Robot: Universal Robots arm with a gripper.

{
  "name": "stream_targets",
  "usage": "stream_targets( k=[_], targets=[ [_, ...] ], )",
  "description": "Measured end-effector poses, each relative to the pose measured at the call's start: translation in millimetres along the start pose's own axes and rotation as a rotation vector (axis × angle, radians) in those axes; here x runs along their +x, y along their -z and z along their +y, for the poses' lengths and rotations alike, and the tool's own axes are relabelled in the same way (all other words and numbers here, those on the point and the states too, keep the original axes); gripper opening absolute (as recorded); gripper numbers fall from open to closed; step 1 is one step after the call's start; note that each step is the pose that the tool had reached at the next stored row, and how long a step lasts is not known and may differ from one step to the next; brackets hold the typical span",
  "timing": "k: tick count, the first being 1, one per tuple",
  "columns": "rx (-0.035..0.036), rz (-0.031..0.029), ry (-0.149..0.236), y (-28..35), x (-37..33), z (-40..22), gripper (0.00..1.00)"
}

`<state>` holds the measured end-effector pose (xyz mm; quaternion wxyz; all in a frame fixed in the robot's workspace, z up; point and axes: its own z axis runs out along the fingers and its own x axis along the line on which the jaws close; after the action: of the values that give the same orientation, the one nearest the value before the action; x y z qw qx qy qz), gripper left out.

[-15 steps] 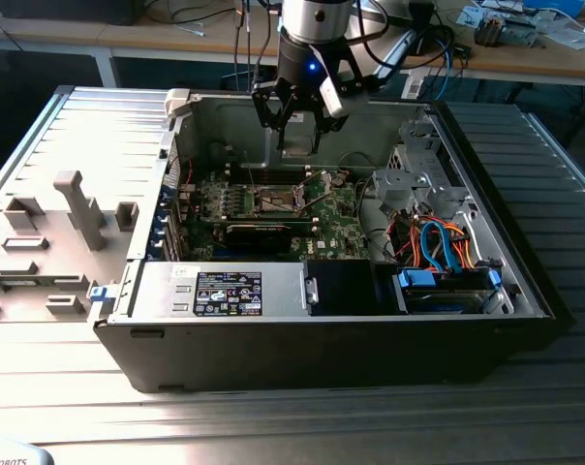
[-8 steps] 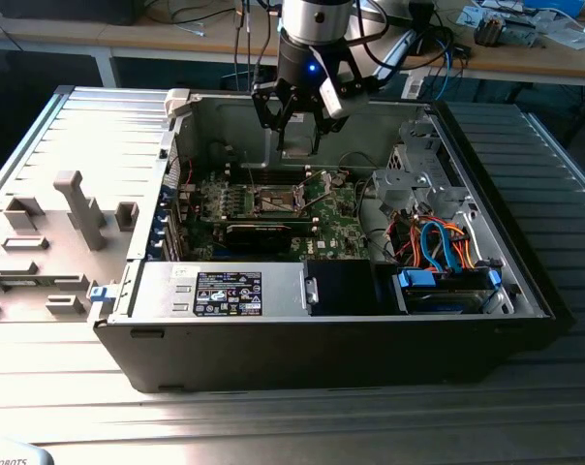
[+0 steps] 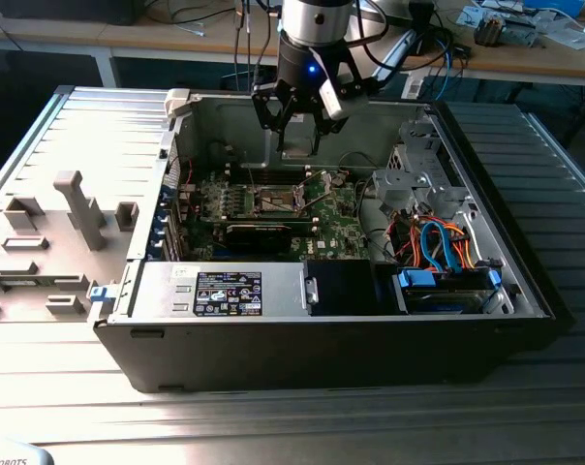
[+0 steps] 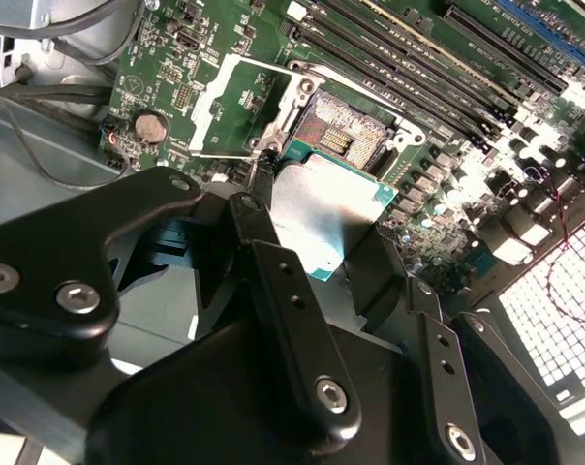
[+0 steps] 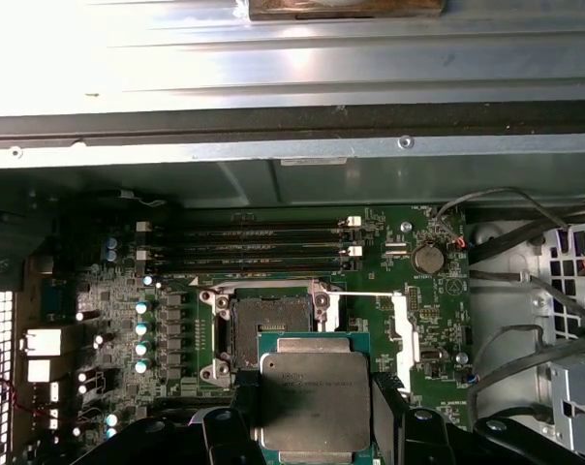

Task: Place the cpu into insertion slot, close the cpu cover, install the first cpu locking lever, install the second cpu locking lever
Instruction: 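Place the cpu into insertion slot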

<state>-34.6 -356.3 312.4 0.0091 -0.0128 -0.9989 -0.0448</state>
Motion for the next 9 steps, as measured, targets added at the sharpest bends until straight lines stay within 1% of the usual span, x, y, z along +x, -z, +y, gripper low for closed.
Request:
stream_targets(
  k=[9],
  targets=[
    [0.0000, 0.0000, 0.000, -2.3, 0.0, -0.2, 0.54]
  ],
)
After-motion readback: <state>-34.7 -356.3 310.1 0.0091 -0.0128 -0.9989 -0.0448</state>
